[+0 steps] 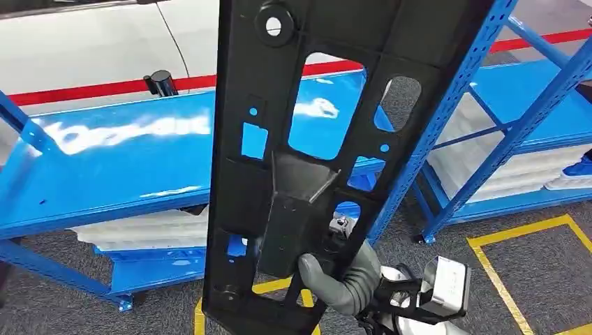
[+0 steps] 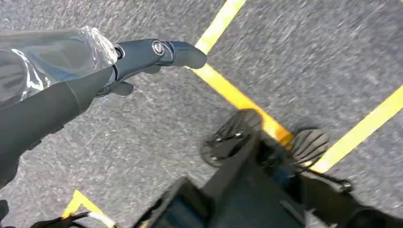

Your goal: Take the parts from the cabinet and place them on the table.

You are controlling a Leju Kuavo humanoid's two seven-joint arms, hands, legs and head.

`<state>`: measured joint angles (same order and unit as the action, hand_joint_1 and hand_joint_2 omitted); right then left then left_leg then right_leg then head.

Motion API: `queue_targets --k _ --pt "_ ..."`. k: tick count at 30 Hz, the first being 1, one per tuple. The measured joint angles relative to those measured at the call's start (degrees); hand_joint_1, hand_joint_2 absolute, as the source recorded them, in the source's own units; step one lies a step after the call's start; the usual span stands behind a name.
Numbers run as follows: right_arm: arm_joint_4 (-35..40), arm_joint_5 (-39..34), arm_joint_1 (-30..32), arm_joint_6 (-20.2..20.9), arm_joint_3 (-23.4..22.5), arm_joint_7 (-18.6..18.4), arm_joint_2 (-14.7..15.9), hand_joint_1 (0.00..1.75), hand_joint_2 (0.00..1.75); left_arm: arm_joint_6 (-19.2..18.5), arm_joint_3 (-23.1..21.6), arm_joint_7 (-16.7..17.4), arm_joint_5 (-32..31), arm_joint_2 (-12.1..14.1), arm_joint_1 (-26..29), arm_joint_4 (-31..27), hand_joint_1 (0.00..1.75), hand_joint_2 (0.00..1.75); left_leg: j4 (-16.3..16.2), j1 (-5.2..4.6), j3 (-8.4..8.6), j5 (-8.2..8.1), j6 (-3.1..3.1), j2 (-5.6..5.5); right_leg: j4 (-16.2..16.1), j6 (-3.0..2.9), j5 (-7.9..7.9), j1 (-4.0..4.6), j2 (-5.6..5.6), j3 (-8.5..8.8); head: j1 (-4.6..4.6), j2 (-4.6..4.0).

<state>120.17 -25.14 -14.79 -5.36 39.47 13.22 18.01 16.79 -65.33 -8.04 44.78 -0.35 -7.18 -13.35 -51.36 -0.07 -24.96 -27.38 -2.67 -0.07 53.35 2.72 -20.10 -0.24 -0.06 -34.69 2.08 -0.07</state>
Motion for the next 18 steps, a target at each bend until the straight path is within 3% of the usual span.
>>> queue_targets --k 1,2,3,4,5,6,7,8,9,10,11,12,14,15,16,17,18 --pt "0.0 0.0 0.1 0.0 0.0 0.1 0.0 1.75 1.75 0.0 0.0 0.0 0.0 -0.1 0.1 0.0 0.00 1.75 0.0 0.15 -0.55 0.74 -0.57 0.30 0.9 0.18 -1.85 -0.45 0.07 -0.70 -0.07 0.00" --pt "0.0 0.0 0.1 -0.1 0.0 0.1 0.0 1.75 1.75 0.0 0.0 0.2 0.0 0.0 0.1 0.0 0.00 1.75 0.0 0.11 -1.29 1.30 -1.22 0.39 3.6 0.40 -5.47 -0.42 0.06 -1.72 0.11 0.00" --pt "0.0 -0.1 0.1 -0.1 0.0 0.1 0.1 1.75 1.75 0.0 0.0 0.1 0.0 0.0 0.2 0.0 0.00 1.75 0.0 0.04 -2.00 1.99 -1.46 0.47 8.4 0.61 -9.50 -0.52 0.05 -3.14 0.09 0.00" --pt "0.0 -0.1 0.1 -0.1 0.0 0.2 0.1 1.75 1.75 0.0 0.0 0.1 0.0 0.0 0.1 0.0 0.00 1.75 -0.1 -0.05 -2.71 2.57 -1.55 0.47 13.1 0.80 -12.32 -0.52 0.05 -4.42 0.11 0.00" --pt "0.0 -0.1 0.1 -0.1 0.0 0.2 0.1 1.75 1.75 0.0 0.0 0.1 0.0 0.0 0.1 0.0 0.00 1.75 -0.1 -0.15 -3.42 3.11 -1.52 0.47 17.3 0.95 -13.70 -0.52 0.05 -5.30 0.11 0.00" --pt "0.0 -0.1 0.2 -0.1 0.0 0.2 0.1 1.75 1.75 0.0 0.0 0.1 0.0 0.0 0.2 0.0 0.00 1.75 -0.2 -0.21 -4.14 3.63 -1.48 0.48 19.7 0.98 -13.43 -0.52 0.05 -5.39 0.09 0.00" --pt "0.0 -0.1 0.2 -0.1 0.0 0.2 0.1 1.75 1.75 0.0 0.0 0.1 0.0 0.0 0.3 0.0 0.00 1.75 -0.3 -0.22 -4.97 4.16 -1.39 0.53 19.5 0.97 -11.50 -0.52 0.05 -4.16 0.11 0.00" --pt "0.0 -0.1 0.2 -0.1 0.0 0.2 0.1 1.75 1.75 0.0 0.0 0.2 0.0 0.0 0.4 0.0 0.00 1.75 -0.6 -0.18 -5.54 4.60 -1.24 0.55 16.7 0.93 -9.08 -0.52 0.04 -1.76 0.11 0.00" --pt "0.0 -0.1 0.2 -0.1 -0.1 0.2 0.1 1.75 1.75 0.0 0.0 0.1 0.0 0.0 0.4 0.0 0.00 1.75 -1.0 -0.12 -6.32 4.96 -1.05 0.54 11.8 0.89 -7.07 -0.52 0.04 1.79 0.09 0.00" --pt "0.0 -0.1 0.2 -0.1 -0.1 0.2 0.1 1.75 1.75 0.0 0.0 0.1 0.0 0.0 0.3 0.0 0.00 1.75 -1.4 -0.09 -6.89 5.19 -0.85 0.49 6.2 0.80 -6.48 -0.55 0.03 5.69 0.11 0.00" --pt "0.0 -0.1 0.1 -0.1 -0.1 0.2 0.1 1.75 1.75 0.0 0.0 0.1 0.0 0.0 0.2 0.0 0.00 1.75 -1.9 -0.37 -7.44 5.36 -0.58 0.44 1.2 0.63 -8.24 -0.44 0.06 9.05 0.13 0.00" --pt "0.1 -0.1 0.1 -0.1 -0.1 0.3 0.1 1.75 1.75 0.0 0.0 0.1 0.0 0.0 0.1 0.0 0.00 1.75 -2.3 -0.42 -7.74 5.60 -0.28 0.43 -1.3 0.19 -8.93 -0.17 0.20 10.08 0.00 0.00" --pt "0.1 -0.1 0.1 -0.1 -0.2 0.3 0.1 1.75 1.75 0.0 0.0 0.1 0.1 0.0 0.2 0.0 0.00 1.75 -2.2 -0.28 -8.10 6.58 0.48 0.50 -0.5 -0.44 -8.56 0.03 0.27 9.17 0.02 0.00" --pt "0.1 -0.1 0.2 -0.1 -0.2 0.3 0.1 1.75 1.75 0.0 0.0 0.1 0.1 0.0 0.2 0.0 0.00 1.75 -2.3 -0.53 -8.34 6.94 0.91 0.47 -0.7 -1.14 -8.08 -0.18 0.21 8.67 0.07 0.00" --pt "0.0 -0.1 0.1 -0.1 -0.2 0.3 0.1 1.75 1.75 0.0 0.0 0.1 0.1 0.0 0.2 0.0 0.00 1.75 -2.9 -0.06 -8.88 6.12 1.05 0.38 -0.8 -1.61 -7.47 -0.56 -0.11 8.19 0.09 0.00" --pt "0.0 -0.1 0.2 -0.1 -0.3 0.3 0.1 1.75 1.75 0.0 0.0 0.1 0.1 0.0 0.2 0.0 0.00 1.75 -4.9 -0.09 -9.83 3.20 1.54 0.32 -0.8 -2.15 -6.87 -0.53 0.02 7.45 -0.09 0.00" --pt "0.1 -0.1 0.2 -0.1 -0.3 0.3 0.1 1.75 1.75 0.0 0.0 0.1 0.1 0.0 0.1 0.0 0.00 1.75 -9.0 0.10 -11.10 -0.66 1.95 0.25 -0.8 -2.39 -6.28 -0.51 -0.06 6.70 -0.11 0.00"
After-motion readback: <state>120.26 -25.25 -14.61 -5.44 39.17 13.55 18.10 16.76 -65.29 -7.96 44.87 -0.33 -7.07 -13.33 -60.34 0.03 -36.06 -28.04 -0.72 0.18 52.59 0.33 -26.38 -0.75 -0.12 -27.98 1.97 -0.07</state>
